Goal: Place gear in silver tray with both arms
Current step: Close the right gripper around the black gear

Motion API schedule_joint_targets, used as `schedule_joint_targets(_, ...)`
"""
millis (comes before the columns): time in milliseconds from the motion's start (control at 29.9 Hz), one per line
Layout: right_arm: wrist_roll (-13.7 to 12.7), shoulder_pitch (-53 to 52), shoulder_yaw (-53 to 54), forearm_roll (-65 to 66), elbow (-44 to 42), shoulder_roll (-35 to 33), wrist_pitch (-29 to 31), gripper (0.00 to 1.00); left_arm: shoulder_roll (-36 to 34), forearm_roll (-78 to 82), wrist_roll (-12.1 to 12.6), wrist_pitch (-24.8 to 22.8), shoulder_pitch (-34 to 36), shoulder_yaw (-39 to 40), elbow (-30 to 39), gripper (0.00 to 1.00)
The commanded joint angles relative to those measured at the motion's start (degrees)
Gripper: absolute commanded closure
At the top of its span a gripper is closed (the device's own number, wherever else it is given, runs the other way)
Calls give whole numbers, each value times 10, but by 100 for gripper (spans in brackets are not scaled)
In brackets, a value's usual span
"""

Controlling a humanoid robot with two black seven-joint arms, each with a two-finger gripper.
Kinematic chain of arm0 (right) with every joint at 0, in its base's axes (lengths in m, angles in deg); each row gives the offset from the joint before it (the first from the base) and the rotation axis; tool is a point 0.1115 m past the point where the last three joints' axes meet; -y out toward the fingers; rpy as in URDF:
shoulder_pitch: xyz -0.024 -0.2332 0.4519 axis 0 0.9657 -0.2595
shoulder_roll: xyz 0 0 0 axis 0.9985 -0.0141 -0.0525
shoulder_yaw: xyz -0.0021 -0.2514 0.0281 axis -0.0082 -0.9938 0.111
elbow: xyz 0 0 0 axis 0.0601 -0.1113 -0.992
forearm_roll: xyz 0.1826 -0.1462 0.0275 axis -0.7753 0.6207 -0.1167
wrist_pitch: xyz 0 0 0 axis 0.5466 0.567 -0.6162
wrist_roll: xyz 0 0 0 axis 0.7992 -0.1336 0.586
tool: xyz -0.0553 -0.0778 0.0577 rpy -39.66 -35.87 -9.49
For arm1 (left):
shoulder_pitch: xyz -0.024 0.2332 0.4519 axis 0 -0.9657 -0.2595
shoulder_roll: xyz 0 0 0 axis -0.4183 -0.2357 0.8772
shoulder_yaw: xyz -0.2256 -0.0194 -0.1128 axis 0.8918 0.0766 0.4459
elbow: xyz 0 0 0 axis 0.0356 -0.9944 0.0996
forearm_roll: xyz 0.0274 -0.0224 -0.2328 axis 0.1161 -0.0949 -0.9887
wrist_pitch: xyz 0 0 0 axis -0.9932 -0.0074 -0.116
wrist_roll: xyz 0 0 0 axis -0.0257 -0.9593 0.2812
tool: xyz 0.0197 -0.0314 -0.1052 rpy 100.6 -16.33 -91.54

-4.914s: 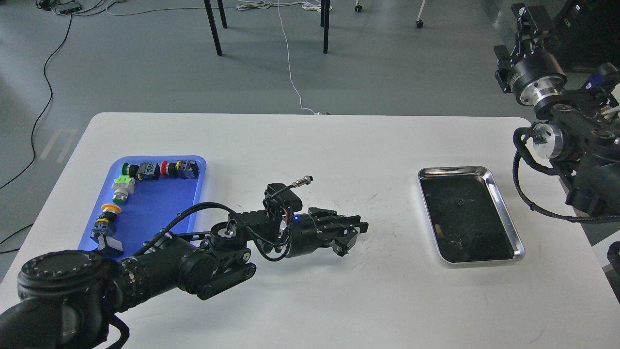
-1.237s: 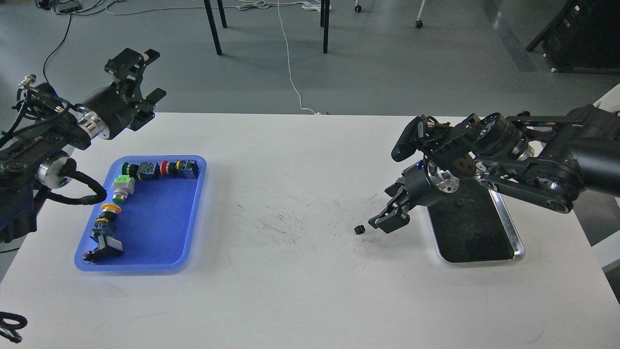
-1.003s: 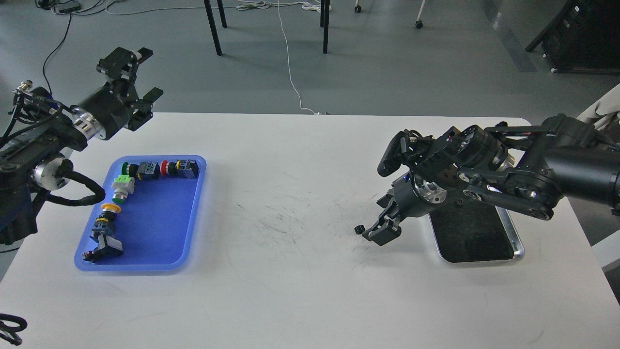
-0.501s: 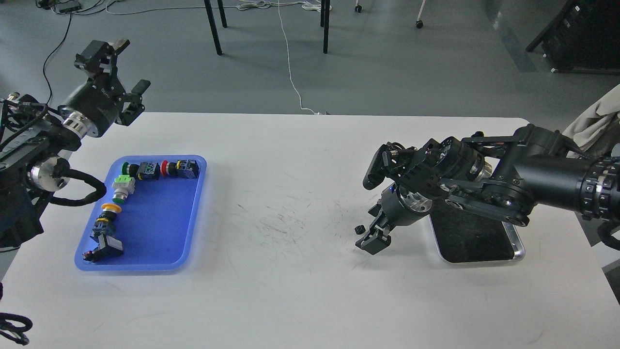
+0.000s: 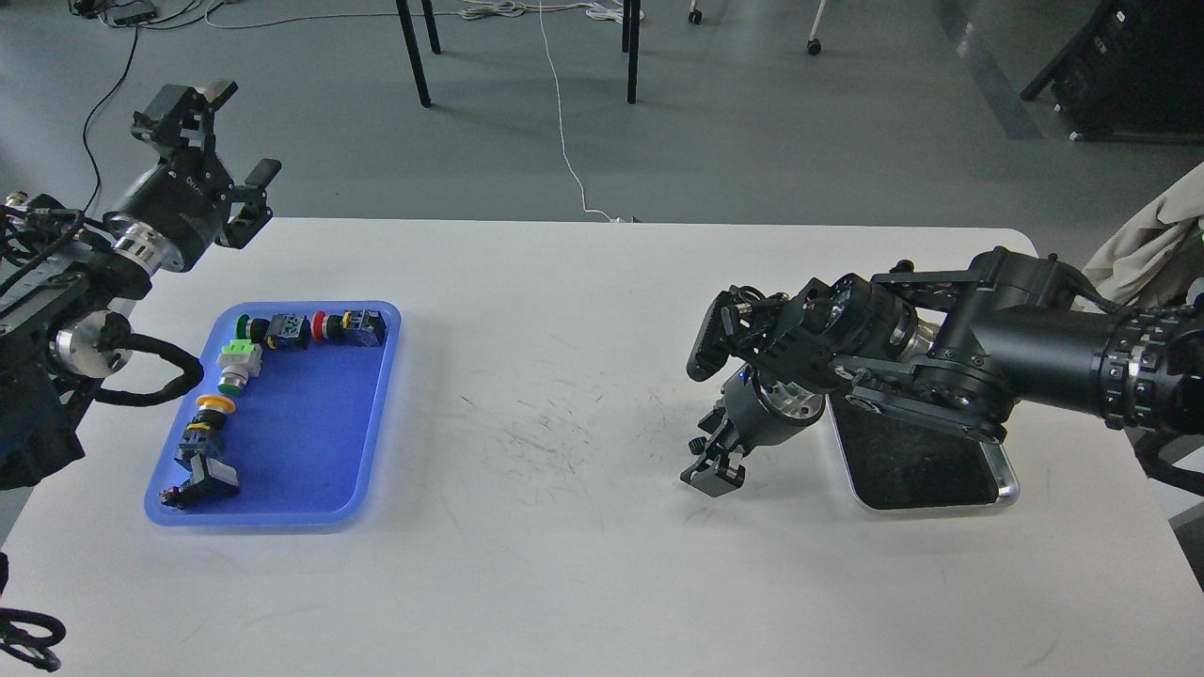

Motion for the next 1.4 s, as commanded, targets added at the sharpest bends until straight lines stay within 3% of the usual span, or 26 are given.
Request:
schedule_joint_targets(0, 0, 0, -9, 2, -4, 0, 0, 43, 0, 0, 0, 0, 0, 1, 0, 2)
schedule_joint_targets(769, 0, 2, -9, 2, -25, 16, -17, 55, 1, -2, 0, 0, -4, 1, 0, 2)
schedule_joint_targets(1370, 0, -1, -14, 3, -24, 16, -18, 81, -1, -2, 0, 0, -7, 1, 0, 2)
